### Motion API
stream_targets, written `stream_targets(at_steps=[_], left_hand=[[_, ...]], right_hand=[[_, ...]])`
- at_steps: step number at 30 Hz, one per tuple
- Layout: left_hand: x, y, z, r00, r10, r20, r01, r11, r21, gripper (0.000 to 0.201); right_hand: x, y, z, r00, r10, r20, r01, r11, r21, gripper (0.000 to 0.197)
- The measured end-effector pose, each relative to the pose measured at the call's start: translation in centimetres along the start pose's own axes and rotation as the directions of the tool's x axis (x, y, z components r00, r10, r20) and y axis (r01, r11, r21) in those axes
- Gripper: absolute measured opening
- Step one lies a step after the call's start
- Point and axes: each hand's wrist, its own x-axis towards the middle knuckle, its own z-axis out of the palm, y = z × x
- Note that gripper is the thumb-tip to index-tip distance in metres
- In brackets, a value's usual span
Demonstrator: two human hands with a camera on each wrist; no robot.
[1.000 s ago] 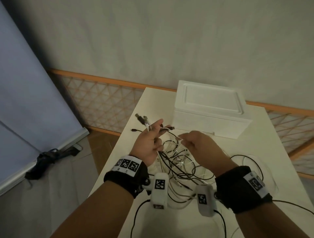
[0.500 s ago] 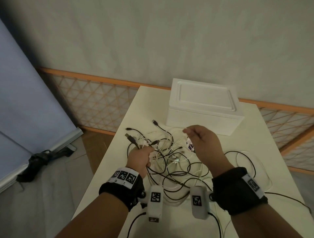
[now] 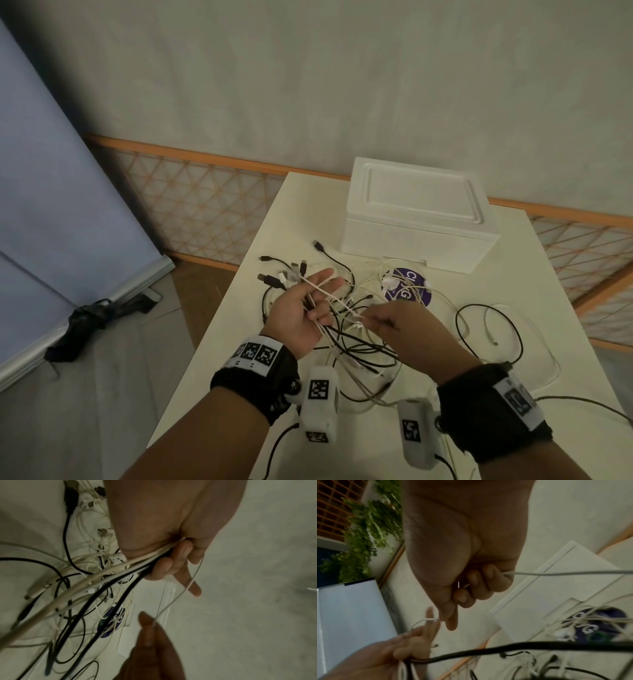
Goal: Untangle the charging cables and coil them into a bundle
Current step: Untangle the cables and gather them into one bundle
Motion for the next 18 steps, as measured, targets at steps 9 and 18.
stream_targets(at_steps=[9, 18], left_hand=[[0.7, 1.3, -1.1, 0.977, 0.190, -0.092, -0.191, 0.982, -0.001, 0.021], [-0.3, 0.6, -0.7, 0.961, 0.264, -0.081, -0.241, 0.945, 0.220, 0.014]], right_hand=[[-4.9, 4.9, 0.4, 0.955, 0.280, 0.094, -0.269, 0.956, -0.113, 0.022], [-5.8, 5.5, -0.7, 0.963, 0.247, 0.108, -0.232, 0.963, -0.134, 0.044]])
